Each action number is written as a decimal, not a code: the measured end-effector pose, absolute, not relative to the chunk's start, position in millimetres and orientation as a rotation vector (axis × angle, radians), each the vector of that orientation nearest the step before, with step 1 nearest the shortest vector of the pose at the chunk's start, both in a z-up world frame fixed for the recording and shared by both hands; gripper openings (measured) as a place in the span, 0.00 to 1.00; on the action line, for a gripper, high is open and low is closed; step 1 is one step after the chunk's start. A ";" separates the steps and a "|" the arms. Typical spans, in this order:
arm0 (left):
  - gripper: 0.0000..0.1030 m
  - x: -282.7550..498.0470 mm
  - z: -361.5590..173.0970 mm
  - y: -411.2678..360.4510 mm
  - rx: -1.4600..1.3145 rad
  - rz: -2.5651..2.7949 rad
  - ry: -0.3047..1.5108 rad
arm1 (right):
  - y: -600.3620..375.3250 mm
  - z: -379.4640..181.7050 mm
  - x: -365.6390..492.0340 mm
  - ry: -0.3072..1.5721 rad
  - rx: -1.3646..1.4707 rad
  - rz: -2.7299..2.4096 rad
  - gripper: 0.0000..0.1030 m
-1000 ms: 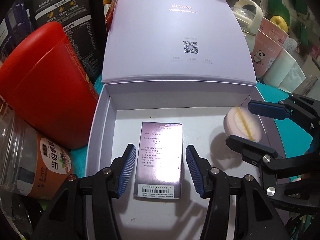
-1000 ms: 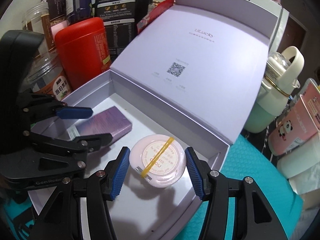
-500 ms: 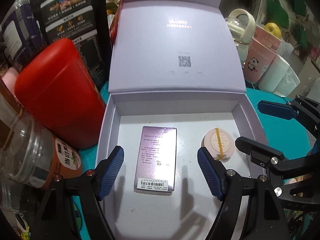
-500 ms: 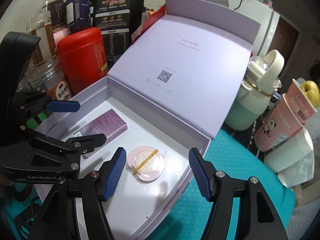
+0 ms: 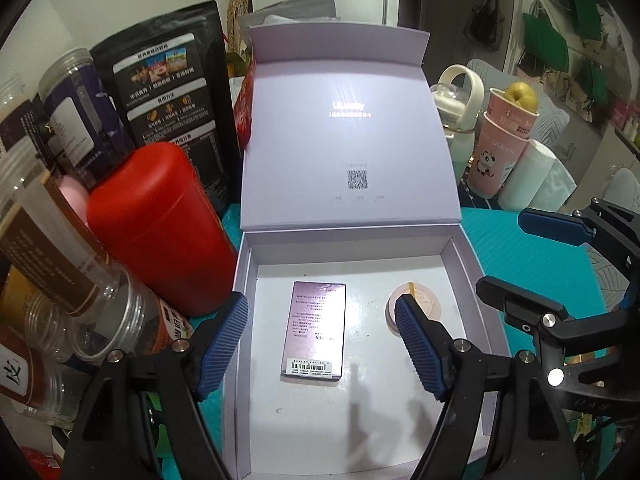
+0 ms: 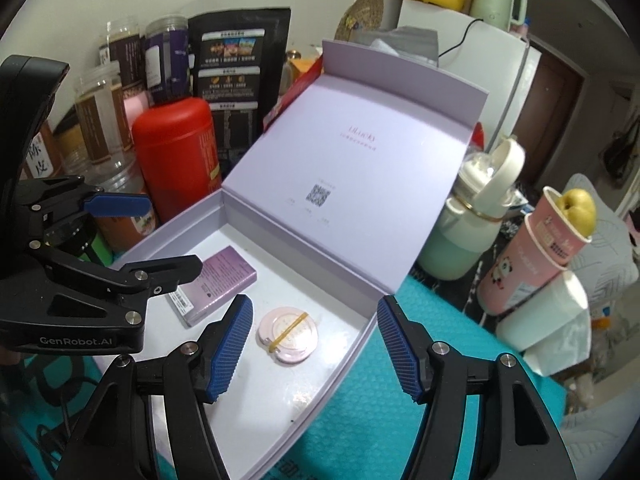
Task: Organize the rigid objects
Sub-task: 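Withdraw both grippers from the gift box back toward the remaining items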
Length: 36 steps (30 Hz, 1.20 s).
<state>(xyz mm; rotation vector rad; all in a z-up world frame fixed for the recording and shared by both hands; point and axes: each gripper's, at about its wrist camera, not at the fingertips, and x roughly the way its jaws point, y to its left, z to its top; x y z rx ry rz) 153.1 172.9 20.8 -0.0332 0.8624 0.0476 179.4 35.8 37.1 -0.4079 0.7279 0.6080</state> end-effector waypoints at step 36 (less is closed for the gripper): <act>0.74 45.1 74.2 138.4 -0.008 -0.003 0.717 | -9.6 82.7 72.5 0.618 -0.332 0.562 0.67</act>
